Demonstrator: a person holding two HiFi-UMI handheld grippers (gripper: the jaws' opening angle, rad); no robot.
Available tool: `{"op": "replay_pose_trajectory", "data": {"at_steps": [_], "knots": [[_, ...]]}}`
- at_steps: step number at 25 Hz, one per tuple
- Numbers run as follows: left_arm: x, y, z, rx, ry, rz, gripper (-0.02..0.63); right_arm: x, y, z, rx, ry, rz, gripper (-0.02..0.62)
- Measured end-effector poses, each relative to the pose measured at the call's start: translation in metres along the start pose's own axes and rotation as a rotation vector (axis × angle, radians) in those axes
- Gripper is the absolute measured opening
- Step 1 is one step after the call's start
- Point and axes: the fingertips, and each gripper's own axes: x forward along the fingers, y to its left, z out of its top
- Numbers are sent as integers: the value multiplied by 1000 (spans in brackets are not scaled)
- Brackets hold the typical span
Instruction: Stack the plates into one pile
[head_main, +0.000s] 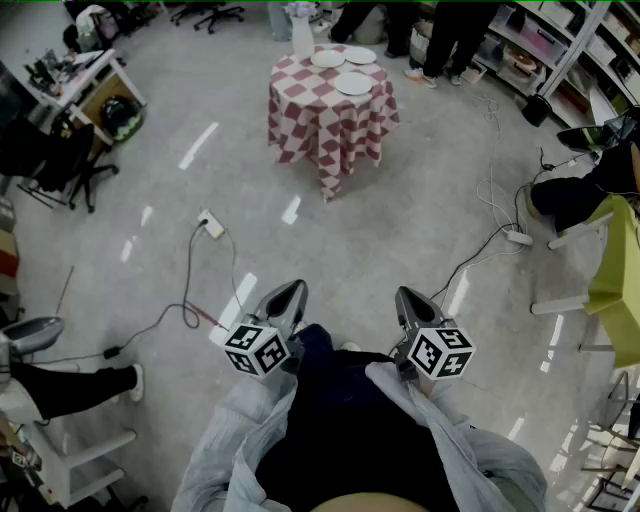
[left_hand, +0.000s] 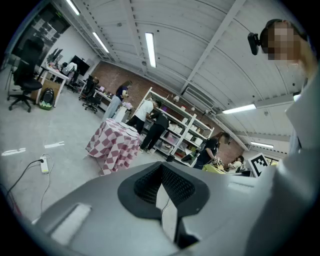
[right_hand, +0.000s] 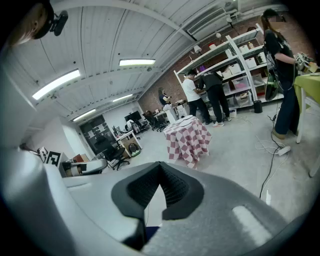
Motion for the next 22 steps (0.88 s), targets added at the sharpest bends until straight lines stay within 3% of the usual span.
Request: {"op": "replay_pose_trajectory", "data": {"at_steps": [3, 8, 12, 13, 15, 16, 22], "knots": [[-12, -6, -1, 8, -28, 23, 11, -6, 2, -4, -18, -4, 18, 0], [-21, -11, -14, -2, -5, 54, 11, -13, 6, -12, 1, -8, 55, 0], [-11, -16, -9, -4, -20, 45, 11, -17, 4, -3, -69, -42, 54, 2], [-8, -18, -10, 6, -14, 38, 11, -16, 2, -2, -86, -39, 55, 18], [1, -19, -9, 27, 3, 29, 11, -10, 1, 3, -97, -41, 66, 187], [6, -18, -8, 33, 8, 26, 11, -6, 0, 7, -97, -48, 65, 218], [39, 1, 4, 17, 28, 17, 11, 25, -10, 22, -118, -32, 44, 247]]}}
